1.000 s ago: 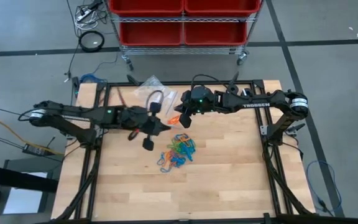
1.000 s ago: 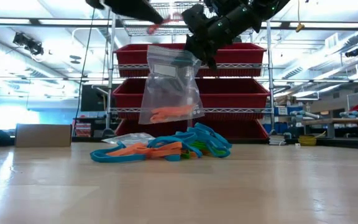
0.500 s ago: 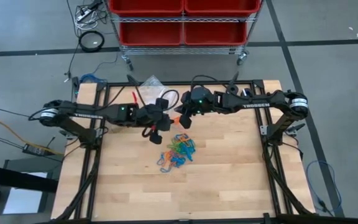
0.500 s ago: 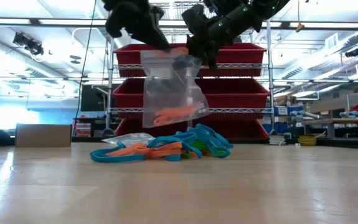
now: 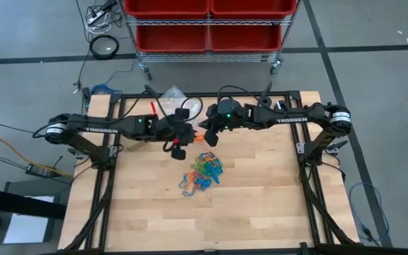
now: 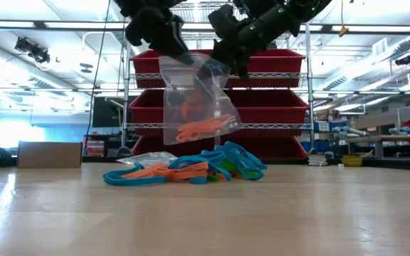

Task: Sort rubber bands
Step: Put the orange rubber band into the transparent zip bag

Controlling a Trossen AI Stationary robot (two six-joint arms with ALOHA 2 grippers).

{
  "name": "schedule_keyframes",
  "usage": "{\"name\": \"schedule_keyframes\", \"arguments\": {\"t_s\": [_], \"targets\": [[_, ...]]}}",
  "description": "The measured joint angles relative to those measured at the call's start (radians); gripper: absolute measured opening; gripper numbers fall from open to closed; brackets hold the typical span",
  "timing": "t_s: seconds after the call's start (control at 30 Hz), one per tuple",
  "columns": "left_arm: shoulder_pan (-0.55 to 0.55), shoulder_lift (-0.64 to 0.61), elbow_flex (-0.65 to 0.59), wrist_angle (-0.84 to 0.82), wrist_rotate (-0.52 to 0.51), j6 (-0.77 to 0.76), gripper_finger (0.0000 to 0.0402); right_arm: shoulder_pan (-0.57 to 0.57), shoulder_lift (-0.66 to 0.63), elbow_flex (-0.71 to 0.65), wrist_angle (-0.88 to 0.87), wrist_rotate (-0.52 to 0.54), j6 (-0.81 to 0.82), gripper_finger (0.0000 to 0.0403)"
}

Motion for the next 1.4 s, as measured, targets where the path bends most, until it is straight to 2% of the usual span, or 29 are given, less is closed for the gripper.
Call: {"name": "schedule_keyframes", "arguments": {"t_s": [0.17, 0.3, 0.47, 0.6, 0.7, 0.8, 0.9, 1.0, 1.1, 1.23, 1.4], "targets": [[-0.010, -0.012, 0.000, 0.033, 0.013, -0.020, 0.0176, 0.000, 0.000, 0.000, -0.003, 0.000, -0.003, 0.0000], [-0.039, -0.051, 0.022, 0.020, 0.093, -0.026, 0.0206, 0.000, 0.000, 0.000, -0.006, 0.000, -0.005, 0.0000], [-0.101, -0.133, 0.059, -0.147, 0.074, -0.025, 0.0200, -0.001, 0.000, 0.000, -0.015, -0.002, -0.009, 0.0000], [-0.145, -0.227, 0.063, -0.272, 0.042, -0.129, 0.0188, -0.001, 0.000, 0.000, -0.014, -0.002, -0.012, 0.0000], [-0.178, -0.274, -0.003, -0.289, 0.108, -0.237, 0.0182, -0.002, 0.000, 0.000, -0.011, -0.002, -0.013, 0.0000], [-0.228, -0.297, -0.125, -0.256, 0.150, -0.300, 0.0176, -0.002, 0.000, 0.000, -0.010, -0.002, -0.013, 0.0000], [-0.263, -0.294, -0.292, -0.088, 0.214, -0.336, 0.0172, -0.002, 0.000, 0.000, -0.010, -0.002, -0.013, 0.0000], [-0.270, -0.261, -0.472, 0.202, 0.306, -0.368, 0.0170, -0.002, 0.000, 0.000, -0.010, -0.003, -0.013, 0.0000], [-0.250, -0.214, -0.605, 0.426, 0.302, -0.393, 0.0170, -0.002, 0.000, 0.000, -0.005, -0.011, -0.014, 0.0000], [-0.189, -0.103, -0.680, 0.588, 0.301, -0.390, 0.0170, -0.003, 0.000, 0.000, 0.000, -0.012, -0.014, 0.0000], [-0.141, 0.050, -0.672, 0.761, 0.364, -0.376, 0.0170, -0.005, 0.000, 0.000, 0.010, -0.013, -0.016, 0.0000]]}}
